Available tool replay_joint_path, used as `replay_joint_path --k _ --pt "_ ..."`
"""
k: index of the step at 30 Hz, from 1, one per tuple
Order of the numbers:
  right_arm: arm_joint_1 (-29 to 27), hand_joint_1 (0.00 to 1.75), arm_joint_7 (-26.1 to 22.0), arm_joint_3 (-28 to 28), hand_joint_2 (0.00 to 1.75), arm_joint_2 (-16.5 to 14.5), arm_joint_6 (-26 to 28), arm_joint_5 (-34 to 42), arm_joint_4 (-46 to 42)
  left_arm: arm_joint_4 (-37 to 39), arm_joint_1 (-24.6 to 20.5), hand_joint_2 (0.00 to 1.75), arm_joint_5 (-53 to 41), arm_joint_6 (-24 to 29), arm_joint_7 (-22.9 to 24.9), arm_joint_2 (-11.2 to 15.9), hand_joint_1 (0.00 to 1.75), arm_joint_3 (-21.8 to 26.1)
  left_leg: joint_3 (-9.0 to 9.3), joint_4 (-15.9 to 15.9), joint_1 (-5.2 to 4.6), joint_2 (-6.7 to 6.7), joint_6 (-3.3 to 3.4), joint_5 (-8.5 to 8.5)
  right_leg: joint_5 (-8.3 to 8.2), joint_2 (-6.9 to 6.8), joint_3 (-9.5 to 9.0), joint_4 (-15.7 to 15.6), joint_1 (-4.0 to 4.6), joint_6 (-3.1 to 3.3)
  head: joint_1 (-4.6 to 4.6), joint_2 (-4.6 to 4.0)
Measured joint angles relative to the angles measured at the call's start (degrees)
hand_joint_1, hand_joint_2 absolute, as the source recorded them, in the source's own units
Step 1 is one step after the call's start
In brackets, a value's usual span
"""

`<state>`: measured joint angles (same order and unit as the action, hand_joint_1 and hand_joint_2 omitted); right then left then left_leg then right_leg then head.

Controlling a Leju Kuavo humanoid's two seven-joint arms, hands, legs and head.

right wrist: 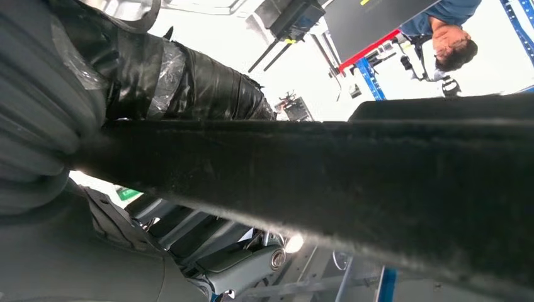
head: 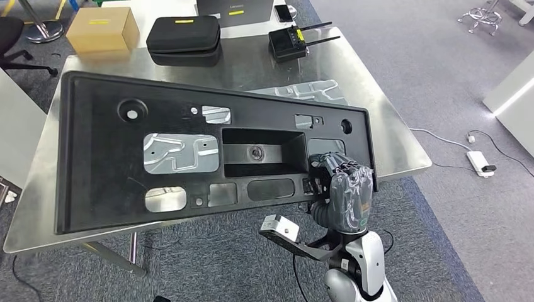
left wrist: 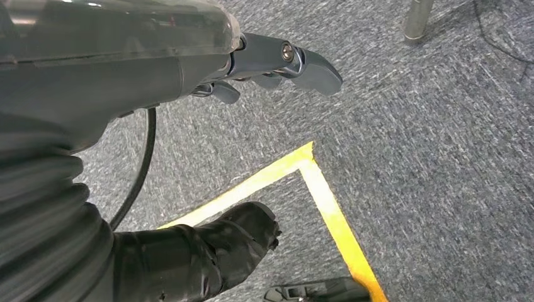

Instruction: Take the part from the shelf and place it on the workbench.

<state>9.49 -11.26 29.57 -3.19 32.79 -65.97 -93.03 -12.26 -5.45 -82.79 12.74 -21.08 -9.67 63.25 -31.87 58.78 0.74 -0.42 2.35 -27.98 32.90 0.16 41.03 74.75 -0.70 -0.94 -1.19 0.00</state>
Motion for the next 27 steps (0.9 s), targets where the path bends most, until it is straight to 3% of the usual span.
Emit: replay_joint_path --k 2,3,4,6,8,10,13,14,15,17,19,20,24,25,27 --pt "0.0 1.75 0.0 0.0 1.75 0.0 0.0 0.0 0.0 0.0 0.1 1.75 0.0 0.0 0.0 -0.1 0.0 0.0 1.42 -0.1 -0.15 -0.12 -0.12 -1.04 -5.74 0.02 -1.7 -6.8 0.43 0.99 -0.01 0.0" --pt "0.1 1.75 0.0 0.0 1.75 0.0 0.0 0.0 0.0 0.0 0.1 1.75 0.0 0.0 0.0 -0.2 0.0 0.0 1.96 -0.1 -0.25 -0.17 -0.31 -1.53 -7.74 -0.01 -2.86 -10.1 0.77 1.56 0.09 0.0" --pt "0.1 1.75 0.0 0.0 1.75 0.0 0.0 0.0 0.0 0.0 0.0 1.75 0.0 0.0 0.0 -0.3 0.0 0.0 2.28 -0.2 -0.27 -0.19 -0.56 -1.88 -8.5 -0.04 -3.89 -12.5 1.07 2.04 0.15 0.0" --pt "0.2 1.75 0.0 0.1 1.75 0.0 0.0 0.0 0.1 0.1 -0.1 1.75 0.0 -0.1 0.0 -0.4 0.0 0.0 2.52 -0.5 -0.24 -0.1 -1.11 -2.24 -7.95 -0.06 -4.67 -14.1 1.42 2.5 0.31 0.0" --pt "0.2 1.75 0.0 0.1 1.75 0.0 0.0 0.0 0.0 0.1 -0.3 1.75 0.0 -0.1 0.0 -0.4 0.0 0.0 3.08 -1.0 -0.34 0.07 -1.67 -2.53 -7.57 0.04 -5.54 -15.4 1.11 2.66 0.29 0.0" --pt "0.4 1.75 0.1 0.2 1.75 0.0 0.0 0.0 0.0 0.1 -0.4 1.75 0.0 -0.1 0.0 -0.4 0.0 0.0 2.38 1.3 -0.4 0.14 -2.2 -3.69 -7.48 -0.07 -7.04 -16.7 0.54 2.86 0.45 0.0" --pt "0.6 1.75 0.2 0.5 1.75 0.0 0.0 -0.3 0.0 0.1 -0.4 1.75 0.0 0.2 0.3 -0.4 0.0 0.0 -4.05 11.4 -0.01 0.18 -2.87 -6.75 -6.8 -0.26 -8.44 -17.2 0.35 3.1 0.71 0.0" --pt "0.6 1.75 0.3 0.6 1.75 0.0 0.0 -0.4 0.0 0.1 -0.4 1.75 0.0 0.4 0.5 -0.4 0.0 0.0 -5.99 13.6 0.09 0.19 -3.08 -6.61 -6.43 -0.22 -8.81 -17.2 0.34 3.08 0.7 0.0" --pt "0.6 1.75 0.4 0.7 1.75 0.0 0.0 -0.6 0.1 0.1 -0.3 1.75 0.0 0.5 0.7 -0.4 0.0 0.0 -7.06 13.9 0.2 0.2 -3.24 -5.34 -6.02 -0.12 -9.23 -17.2 0.31 3.03 0.69 0.0" --pt "0.7 1.75 0.7 1.0 1.75 -0.1 -0.1 -0.8 0.3 0.1 -0.2 1.75 0.0 0.6 0.8 -0.3 0.0 0.0 -6.18 8.4 0.4 0.22 -3.41 0.08 -5.05 0.08 -10.3 -16.9 0.21 2.68 0.7 0.0" --pt "0.9 1.75 0.7 1.3 1.75 -0.1 -0.1 -0.9 0.4 0.1 -0.2 1.75 0.0 0.8 0.9 -0.3 0.0 0.0 -4.09 2.3 0.31 0.19 -3.22 3.33 -4.0 0.17 -10.74 -16.4 0.32 1.96 0.72 0.0" --pt "1.1 1.75 0.8 1.5 1.75 -0.2 -0.1 -0.9 0.4 0.1 -0.3 1.75 0.0 1.0 0.9 -0.3 0.0 0.0 -3.54 0.9 0.21 0.14 -2.94 3.5 -3.66 0.17 -10.68 -16.2 0.4 1.63 0.72 0.0" --pt "1.6 1.75 1.0 1.7 1.75 -0.3 -0.1 -1.0 0.4 0.1 -0.3 1.75 0.0 1.7 1.1 -0.3 0.0 0.0 -3.02 0.1 0.12 0.02 -1.45 2.76 -2.73 0.11 -10.41 -15.5 0.35 0.66 0.68 0.0" --pt "1.8 1.75 1.0 1.8 1.75 -0.3 -0.1 -1.0 0.4 0.1 -0.3 1.75 0.0 1.7 1.1 -0.3 0.0 0.0 -2.86 -0.1 0.21 0.04 -1.08 2.74 -1.72 0.09 -9.69 -13.8 0.28 0.42 0.65 0.0" --pt "2.1 1.75 1.1 2.0 1.75 -0.3 -0.2 -1.0 0.5 0.1 -0.5 1.75 -0.1 1.9 1.2 -0.3 0.0 0.0 -2.65 -0.2 0.23 0.07 -0.54 2.57 1.4 0.04 -6.22 -7.1 0.17 0.02 0.58 0.0"
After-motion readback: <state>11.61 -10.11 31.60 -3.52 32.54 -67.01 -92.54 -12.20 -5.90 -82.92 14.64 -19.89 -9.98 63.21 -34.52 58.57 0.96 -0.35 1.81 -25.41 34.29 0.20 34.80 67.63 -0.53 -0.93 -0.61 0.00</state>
